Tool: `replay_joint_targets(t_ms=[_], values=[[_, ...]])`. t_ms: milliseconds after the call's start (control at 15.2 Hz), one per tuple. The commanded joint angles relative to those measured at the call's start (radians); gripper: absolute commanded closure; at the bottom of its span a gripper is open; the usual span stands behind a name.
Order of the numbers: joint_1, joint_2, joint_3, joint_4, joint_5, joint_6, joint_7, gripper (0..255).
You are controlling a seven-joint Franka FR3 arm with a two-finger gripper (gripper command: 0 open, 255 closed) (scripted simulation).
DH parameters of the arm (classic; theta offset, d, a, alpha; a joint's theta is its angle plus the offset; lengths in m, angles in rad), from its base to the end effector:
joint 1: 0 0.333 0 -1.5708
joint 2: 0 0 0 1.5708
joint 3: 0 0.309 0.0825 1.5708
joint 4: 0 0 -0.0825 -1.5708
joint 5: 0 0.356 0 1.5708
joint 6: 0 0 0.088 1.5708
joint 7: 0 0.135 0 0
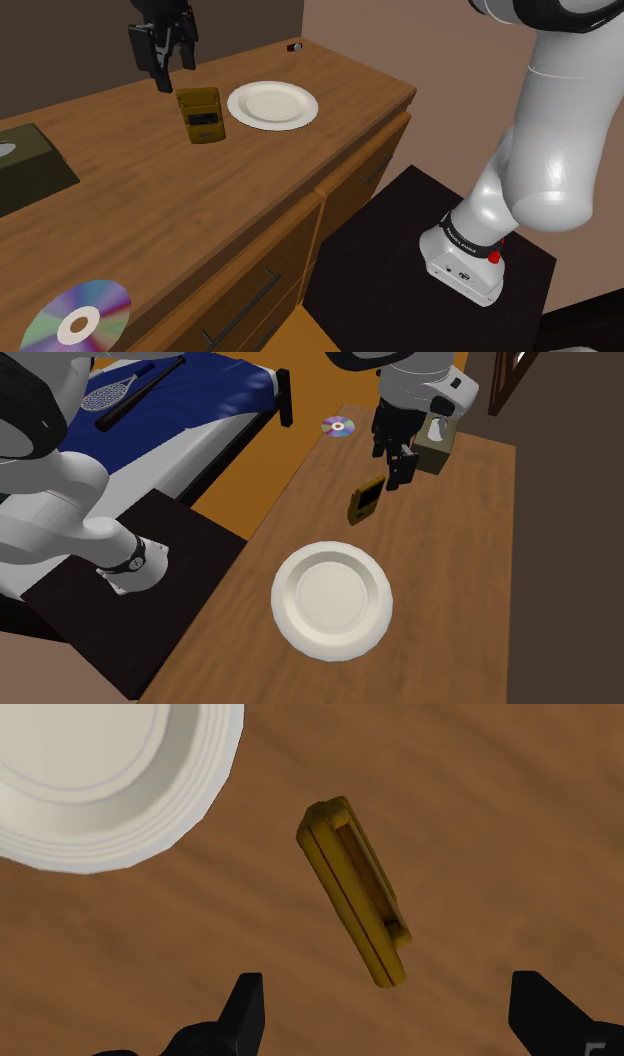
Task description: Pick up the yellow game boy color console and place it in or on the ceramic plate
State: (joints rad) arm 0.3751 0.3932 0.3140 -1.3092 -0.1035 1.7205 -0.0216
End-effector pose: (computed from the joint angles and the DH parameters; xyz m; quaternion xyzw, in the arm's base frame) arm 0.5277 0.3741 0.4978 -0.9393 -0.3426 -0.0146 0.0133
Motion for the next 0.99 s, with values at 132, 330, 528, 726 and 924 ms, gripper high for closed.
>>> replay_joint_targets(t_ms=[132, 330, 528, 726, 924], values=[[0.007, 0.014, 0.002, -0.030, -0.008, 0.043, 0.004, 0], [0.005, 0.015, 0.001, -0.070, -0.008, 0.083, 0.005, 0], [0.004, 0.015, 0.001, -0.077, -0.008, 0.091, 0.006, 0], [0.004, 0.015, 0.001, -0.077, -0.008, 0.091, 0.006, 0], [0.004, 0.015, 0.001, -0.077, -0.008, 0.091, 0.006, 0]])
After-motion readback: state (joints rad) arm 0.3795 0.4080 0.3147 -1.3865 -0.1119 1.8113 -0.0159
